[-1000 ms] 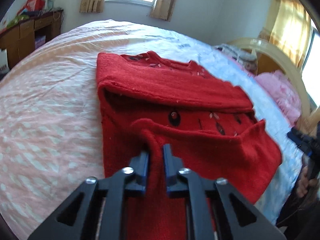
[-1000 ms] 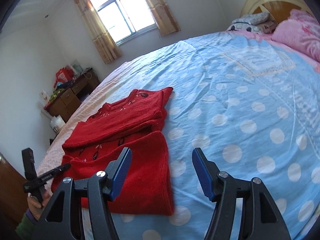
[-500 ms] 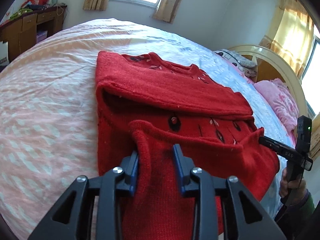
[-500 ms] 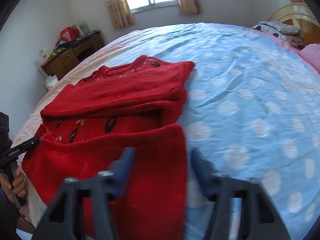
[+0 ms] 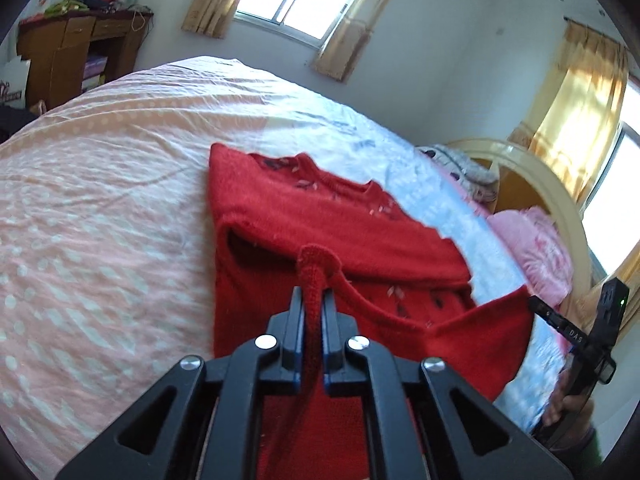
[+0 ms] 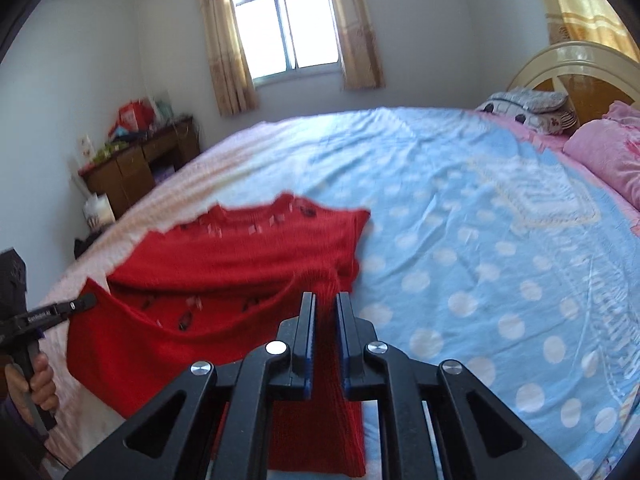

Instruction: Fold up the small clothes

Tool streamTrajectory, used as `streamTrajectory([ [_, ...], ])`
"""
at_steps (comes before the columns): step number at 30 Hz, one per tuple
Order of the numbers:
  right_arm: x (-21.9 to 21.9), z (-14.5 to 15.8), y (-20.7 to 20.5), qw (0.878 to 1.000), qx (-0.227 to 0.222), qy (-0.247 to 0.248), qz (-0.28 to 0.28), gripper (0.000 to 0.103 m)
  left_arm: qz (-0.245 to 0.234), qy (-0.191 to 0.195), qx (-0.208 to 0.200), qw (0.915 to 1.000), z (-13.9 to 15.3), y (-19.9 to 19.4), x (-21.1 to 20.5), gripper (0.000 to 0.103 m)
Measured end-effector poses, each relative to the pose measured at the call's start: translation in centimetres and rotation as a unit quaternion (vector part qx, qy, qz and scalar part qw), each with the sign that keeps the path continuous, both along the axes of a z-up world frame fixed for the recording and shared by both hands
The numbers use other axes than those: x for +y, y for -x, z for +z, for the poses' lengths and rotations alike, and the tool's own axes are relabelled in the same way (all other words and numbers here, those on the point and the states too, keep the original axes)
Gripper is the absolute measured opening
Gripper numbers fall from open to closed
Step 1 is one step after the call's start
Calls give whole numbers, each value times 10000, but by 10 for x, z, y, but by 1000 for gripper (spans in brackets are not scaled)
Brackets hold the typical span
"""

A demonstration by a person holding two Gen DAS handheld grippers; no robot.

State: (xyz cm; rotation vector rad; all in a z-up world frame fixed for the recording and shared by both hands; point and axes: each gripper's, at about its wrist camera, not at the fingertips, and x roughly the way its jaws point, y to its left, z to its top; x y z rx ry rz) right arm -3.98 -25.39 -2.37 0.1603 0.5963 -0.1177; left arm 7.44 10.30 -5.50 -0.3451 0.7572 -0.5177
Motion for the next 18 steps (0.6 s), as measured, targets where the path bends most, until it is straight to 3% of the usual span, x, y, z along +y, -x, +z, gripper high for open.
streamTrajectory([
  [3, 0, 15, -6, 9997, -210, 77, -57, 9, -11, -347, -162, 9993, 8, -2, -10, 7],
  [9, 1, 2, -15, 9996, 170, -103, 188, 13, -156, -763, -205, 9967, 1, -2, -24, 7],
  [10, -1, -3, -15, 9995, 263, -118, 154, 20, -147, -790, -200, 9966, -2, -1, -24, 7],
  [12, -6, -19, -15, 9985, 514, -171, 89, 81, -106, -717, -208, 9972, -4, 2, -21, 7],
  [13, -9, -29, -14, 9978, 625, -215, 56, 87, -81, -657, -211, 9976, -4, 2, -18, 7],
  [18, -15, -62, -23, 9956, 914, -200, 104, 87, 38, -501, -241, 9984, -1, 4, -11, 7],
])
